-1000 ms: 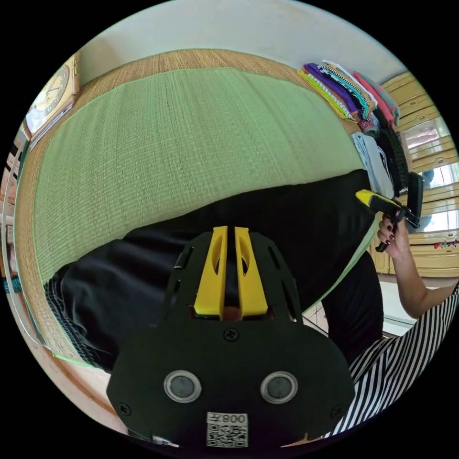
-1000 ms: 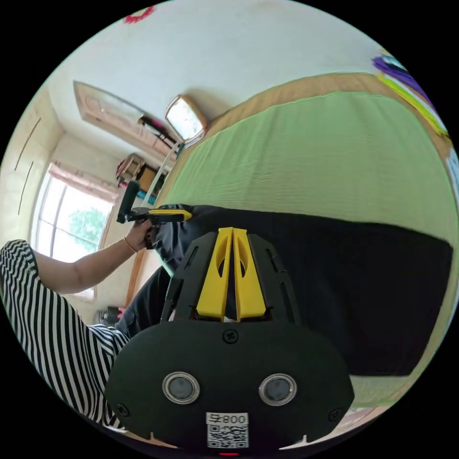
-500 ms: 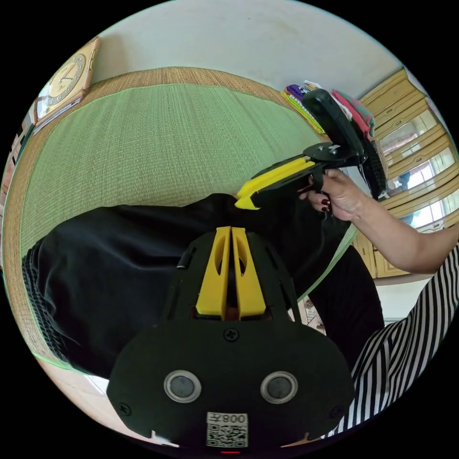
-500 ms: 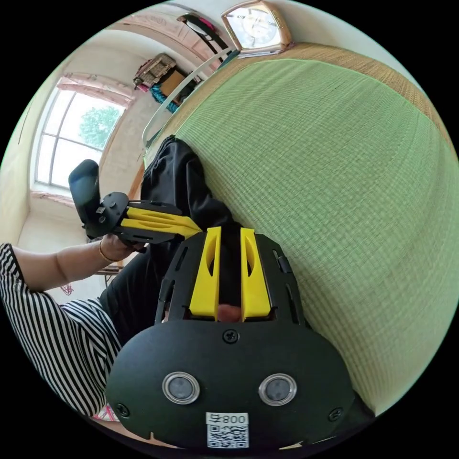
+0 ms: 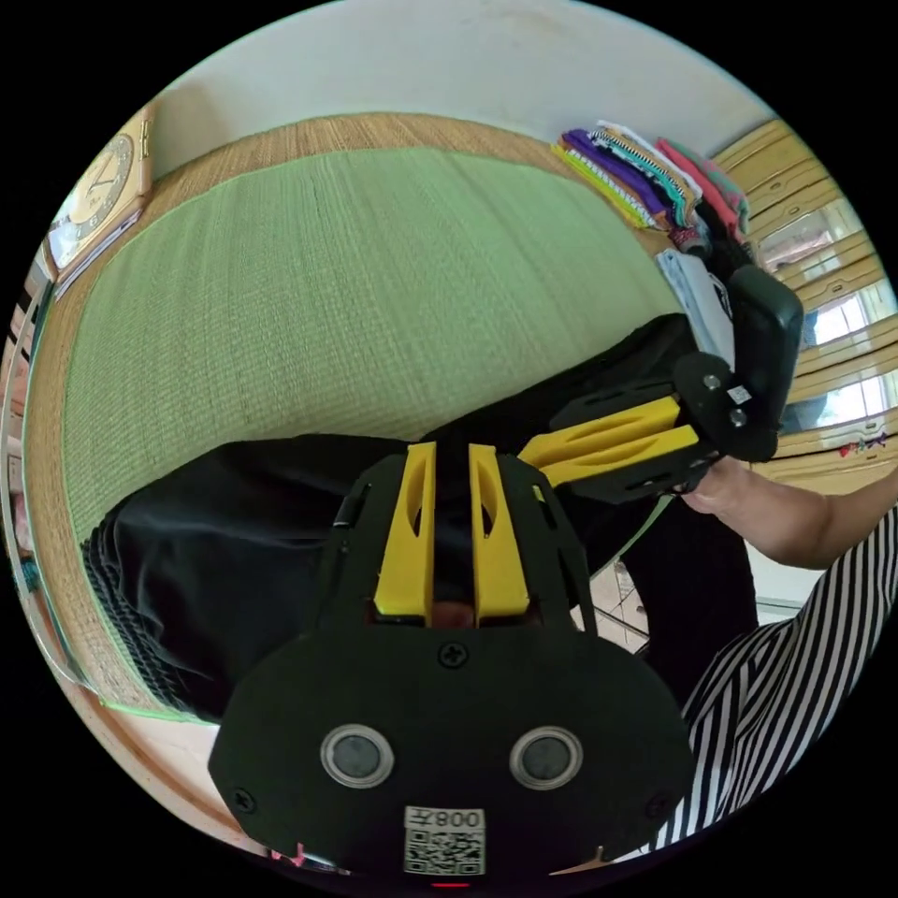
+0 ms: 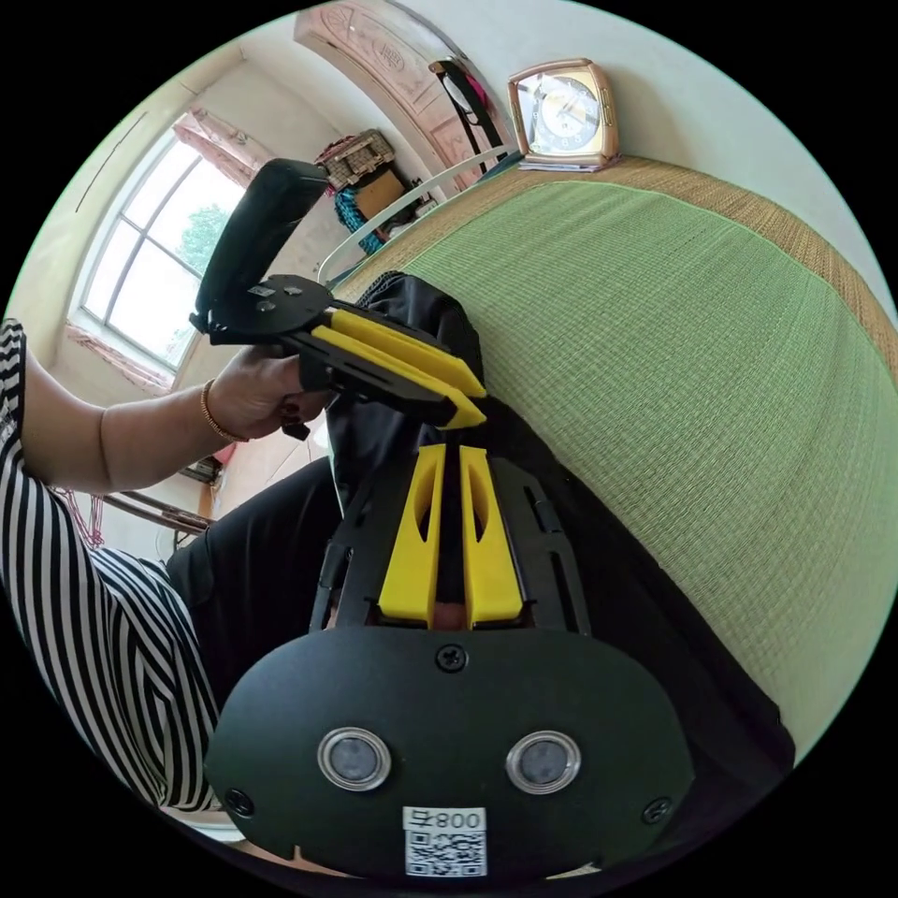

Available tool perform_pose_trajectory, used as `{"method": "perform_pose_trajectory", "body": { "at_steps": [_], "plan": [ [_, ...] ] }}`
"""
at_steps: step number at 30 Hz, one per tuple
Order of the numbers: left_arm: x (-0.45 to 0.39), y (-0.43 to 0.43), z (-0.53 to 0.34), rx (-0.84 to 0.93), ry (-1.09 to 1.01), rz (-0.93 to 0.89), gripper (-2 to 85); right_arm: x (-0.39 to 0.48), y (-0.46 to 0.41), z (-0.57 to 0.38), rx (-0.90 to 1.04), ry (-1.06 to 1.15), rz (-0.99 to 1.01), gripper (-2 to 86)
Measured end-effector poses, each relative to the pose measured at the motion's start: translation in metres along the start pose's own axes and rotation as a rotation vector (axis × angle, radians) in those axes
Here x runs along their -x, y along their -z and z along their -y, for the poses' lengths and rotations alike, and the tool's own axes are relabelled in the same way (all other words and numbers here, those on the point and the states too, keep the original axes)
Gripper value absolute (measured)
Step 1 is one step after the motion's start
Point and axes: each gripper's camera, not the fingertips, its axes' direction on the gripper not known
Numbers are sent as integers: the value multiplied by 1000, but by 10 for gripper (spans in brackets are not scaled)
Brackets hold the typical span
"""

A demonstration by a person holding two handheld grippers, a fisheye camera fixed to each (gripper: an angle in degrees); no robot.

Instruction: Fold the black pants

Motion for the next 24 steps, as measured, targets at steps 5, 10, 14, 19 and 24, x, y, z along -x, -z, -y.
{"method": "perform_pose_trajectory", "body": {
  "at_steps": [5, 10, 14, 19, 24],
  "plan": [
    [-2, 31, -33, -49, 59, -35, 18, -6, -20, -5, 7, 19, 15, 11],
    [-10, 49, -52, -35, 72, -30, 10, -13, -14, -6, -45, 17, 69, 9],
    [-16, 62, -63, -48, 78, -30, 9, -33, -5, 2, -113, -42, 40, 14],
    [-20, 74, -73, -53, 85, -46, 16, -51, -38, 27, -25, -19, 23, 35],
    [-23, 94, -79, -86, 80, -62, 40, -36, -74, 33, 46, 72, -23, 49]
  ]
}}
